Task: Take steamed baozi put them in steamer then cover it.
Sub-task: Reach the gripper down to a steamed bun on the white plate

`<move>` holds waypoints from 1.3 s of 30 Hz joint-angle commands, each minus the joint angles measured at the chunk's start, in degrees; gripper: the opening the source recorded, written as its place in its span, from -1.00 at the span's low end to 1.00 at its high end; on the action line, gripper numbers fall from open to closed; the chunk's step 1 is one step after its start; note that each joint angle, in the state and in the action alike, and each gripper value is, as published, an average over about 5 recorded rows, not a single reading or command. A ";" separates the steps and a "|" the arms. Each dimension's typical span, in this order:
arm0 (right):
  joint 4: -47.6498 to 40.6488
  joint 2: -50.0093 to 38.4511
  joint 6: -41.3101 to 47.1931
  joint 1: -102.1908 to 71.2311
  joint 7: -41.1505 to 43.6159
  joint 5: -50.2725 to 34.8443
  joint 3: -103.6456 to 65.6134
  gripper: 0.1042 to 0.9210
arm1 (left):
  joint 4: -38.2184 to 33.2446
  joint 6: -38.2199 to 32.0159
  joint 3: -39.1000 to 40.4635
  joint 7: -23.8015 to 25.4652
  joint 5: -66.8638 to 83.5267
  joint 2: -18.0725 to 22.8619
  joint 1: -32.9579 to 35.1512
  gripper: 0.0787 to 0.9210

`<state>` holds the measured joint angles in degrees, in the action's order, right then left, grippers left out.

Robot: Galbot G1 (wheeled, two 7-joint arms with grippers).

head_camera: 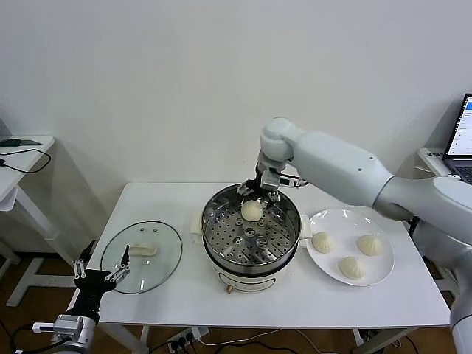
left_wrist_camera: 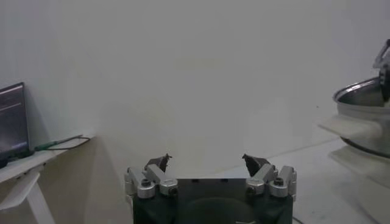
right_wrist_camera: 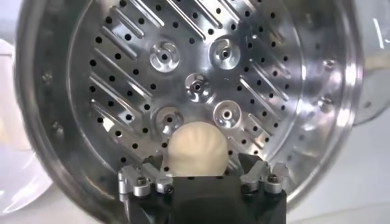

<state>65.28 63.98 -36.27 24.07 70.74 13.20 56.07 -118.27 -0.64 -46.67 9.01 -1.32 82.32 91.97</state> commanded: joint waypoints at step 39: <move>0.06 -21.97 53.80 -22.09 -8.02 -14.75 -6.37 0.76 | -0.80 -1.25 2.91 0.15 -1.22 0.39 0.53 0.77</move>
<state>68.90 39.59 14.08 9.00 65.41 -3.41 53.69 -119.11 -1.89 -43.78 9.20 -2.49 82.74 92.52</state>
